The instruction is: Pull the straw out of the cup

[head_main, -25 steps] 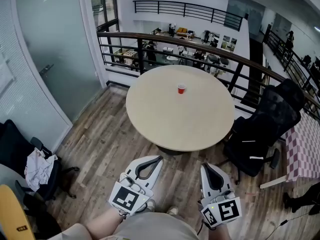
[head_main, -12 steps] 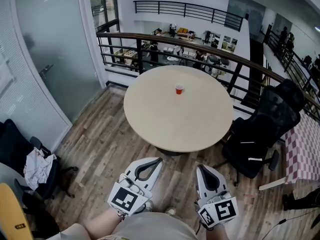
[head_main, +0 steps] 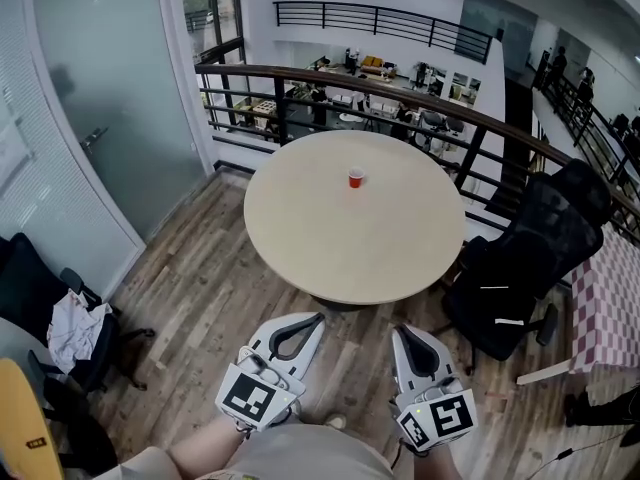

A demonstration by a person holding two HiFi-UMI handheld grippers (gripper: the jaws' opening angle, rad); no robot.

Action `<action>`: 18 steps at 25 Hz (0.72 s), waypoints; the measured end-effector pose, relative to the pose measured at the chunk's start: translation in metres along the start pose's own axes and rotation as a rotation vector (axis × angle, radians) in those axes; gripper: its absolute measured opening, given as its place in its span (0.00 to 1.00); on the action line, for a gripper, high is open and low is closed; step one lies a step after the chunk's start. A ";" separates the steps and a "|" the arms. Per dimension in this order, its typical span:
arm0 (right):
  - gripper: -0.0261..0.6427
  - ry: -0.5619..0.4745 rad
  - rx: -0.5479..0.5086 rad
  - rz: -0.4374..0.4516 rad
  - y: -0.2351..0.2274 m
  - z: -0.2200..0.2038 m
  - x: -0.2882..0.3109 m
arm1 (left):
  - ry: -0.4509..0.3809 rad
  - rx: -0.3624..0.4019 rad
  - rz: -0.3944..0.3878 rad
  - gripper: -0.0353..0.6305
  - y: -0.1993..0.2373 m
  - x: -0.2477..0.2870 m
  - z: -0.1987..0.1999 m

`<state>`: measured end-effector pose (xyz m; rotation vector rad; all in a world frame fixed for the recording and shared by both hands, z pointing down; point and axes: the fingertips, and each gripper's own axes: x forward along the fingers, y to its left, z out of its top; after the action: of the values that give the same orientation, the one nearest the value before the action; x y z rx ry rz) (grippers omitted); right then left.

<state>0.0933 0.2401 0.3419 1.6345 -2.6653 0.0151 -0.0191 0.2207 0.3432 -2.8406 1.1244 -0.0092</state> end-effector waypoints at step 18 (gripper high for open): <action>0.08 -0.004 -0.018 0.029 -0.024 -0.002 -0.009 | -0.010 0.024 0.037 0.07 -0.017 0.020 0.001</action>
<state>0.1190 0.2369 0.3443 1.5930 -2.6837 -0.0115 0.0070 0.2190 0.3427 -2.7956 1.1663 -0.0065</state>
